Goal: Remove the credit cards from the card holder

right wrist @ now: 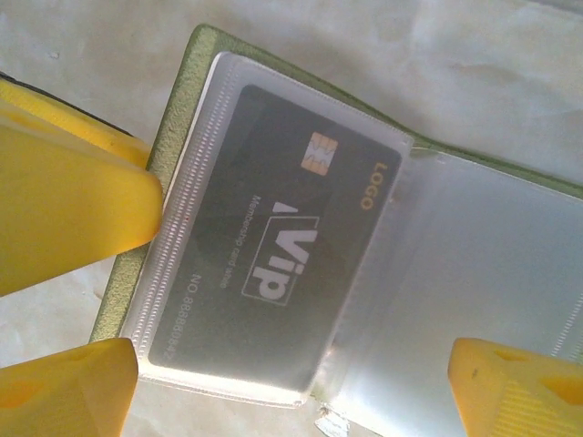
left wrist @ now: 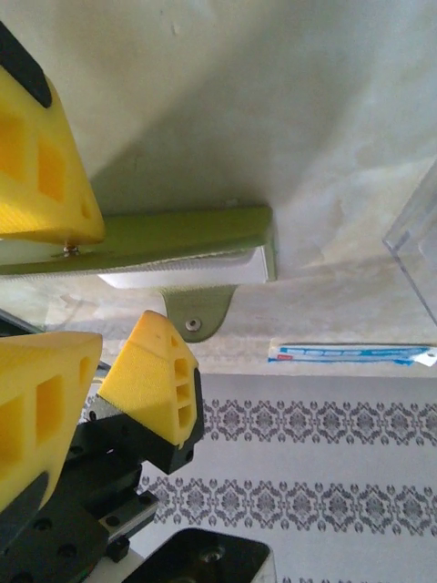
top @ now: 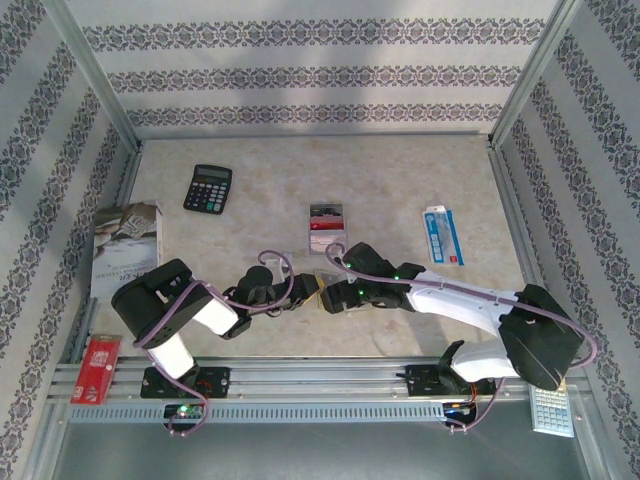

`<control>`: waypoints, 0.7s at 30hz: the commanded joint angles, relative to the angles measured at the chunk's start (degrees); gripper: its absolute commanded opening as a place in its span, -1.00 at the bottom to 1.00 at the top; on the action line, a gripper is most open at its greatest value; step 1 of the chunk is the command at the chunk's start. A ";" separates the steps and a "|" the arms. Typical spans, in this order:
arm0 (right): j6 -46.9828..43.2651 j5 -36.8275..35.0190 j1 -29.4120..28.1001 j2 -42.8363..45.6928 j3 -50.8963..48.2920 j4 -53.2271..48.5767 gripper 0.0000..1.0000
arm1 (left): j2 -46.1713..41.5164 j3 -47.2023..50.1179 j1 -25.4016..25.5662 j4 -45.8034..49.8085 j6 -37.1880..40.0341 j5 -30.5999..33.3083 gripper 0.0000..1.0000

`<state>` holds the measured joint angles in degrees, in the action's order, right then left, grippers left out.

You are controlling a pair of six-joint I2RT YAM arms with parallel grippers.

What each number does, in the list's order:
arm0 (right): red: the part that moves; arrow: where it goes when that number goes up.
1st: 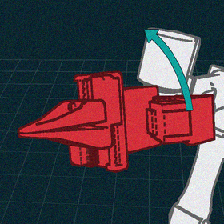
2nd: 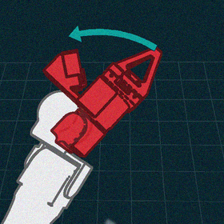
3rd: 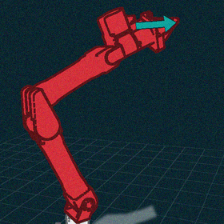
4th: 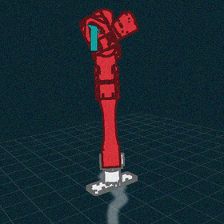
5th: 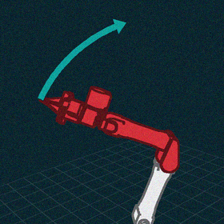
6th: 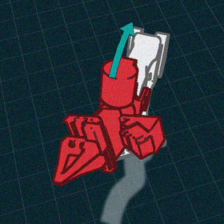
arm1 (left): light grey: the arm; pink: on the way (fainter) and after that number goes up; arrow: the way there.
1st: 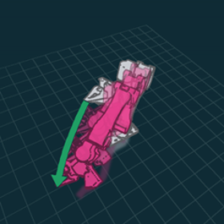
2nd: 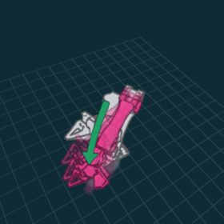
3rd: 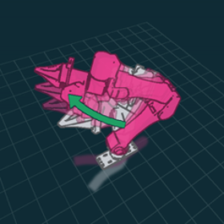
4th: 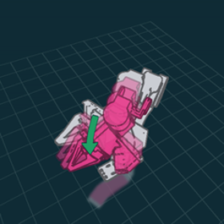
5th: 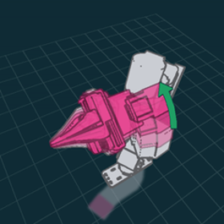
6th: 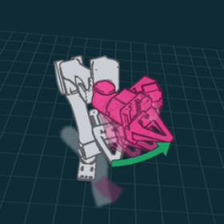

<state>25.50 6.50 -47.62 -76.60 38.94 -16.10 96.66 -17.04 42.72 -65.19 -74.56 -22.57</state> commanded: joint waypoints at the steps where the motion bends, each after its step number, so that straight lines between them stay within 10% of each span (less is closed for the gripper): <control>1: 0.08 -0.63 -0.53 -0.91 -0.34 1.73 0.74 | 0.77 -0.19 -0.53 0.91 0.91 -1.38 -0.52; 21: 0.48 -1.77 -0.01 -5.01 -1.05 4.57 0.53 | 1.21 -0.79 -0.53 1.32 0.62 -1.23 -0.89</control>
<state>25.56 6.33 -47.77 -80.79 38.83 -12.10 98.74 -17.06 42.63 -64.97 -74.43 -23.49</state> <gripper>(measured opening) 0.767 0.066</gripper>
